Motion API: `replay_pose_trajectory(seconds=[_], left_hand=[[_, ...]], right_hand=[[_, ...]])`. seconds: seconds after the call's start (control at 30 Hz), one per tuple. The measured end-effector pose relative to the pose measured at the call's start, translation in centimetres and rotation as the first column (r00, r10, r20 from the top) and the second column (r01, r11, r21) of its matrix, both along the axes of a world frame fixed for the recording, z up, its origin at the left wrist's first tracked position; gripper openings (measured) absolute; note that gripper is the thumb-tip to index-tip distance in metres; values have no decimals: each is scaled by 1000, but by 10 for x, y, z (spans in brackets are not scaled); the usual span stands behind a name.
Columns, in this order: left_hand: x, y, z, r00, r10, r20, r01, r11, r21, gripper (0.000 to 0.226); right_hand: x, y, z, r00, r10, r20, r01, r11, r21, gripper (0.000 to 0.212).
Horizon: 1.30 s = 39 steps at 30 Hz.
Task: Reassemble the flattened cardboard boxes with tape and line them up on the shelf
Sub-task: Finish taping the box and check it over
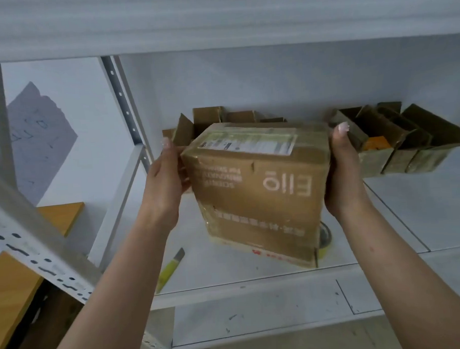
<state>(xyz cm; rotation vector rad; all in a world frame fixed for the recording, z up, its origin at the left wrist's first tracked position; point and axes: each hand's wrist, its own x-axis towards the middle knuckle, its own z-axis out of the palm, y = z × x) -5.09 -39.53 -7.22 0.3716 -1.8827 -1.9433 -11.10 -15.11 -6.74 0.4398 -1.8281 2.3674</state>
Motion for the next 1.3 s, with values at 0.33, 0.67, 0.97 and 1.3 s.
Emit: replay_pose_trajectory(seconds=[0.33,0.67,0.97,1.3], left_hand=[[-35,9,-13,989,-119,87,116,992,40,33],[-72,2,-37,943,-279,182,312,931,-188,8],[-77,0,-35,980,-125,154,195,731,-653,27],[-52,31,10,946,-321,46,232,570,-789,49]], right_hand=[[32,-25,-52,997,-17,72,1,976,216,58],[24,0,-89,993,-19,118,-39,881,471,31],[-5,55,-146,962,38,272,-240,-361,901,47],[-8,68,-50,992,-97,-80,112,388,915,14]])
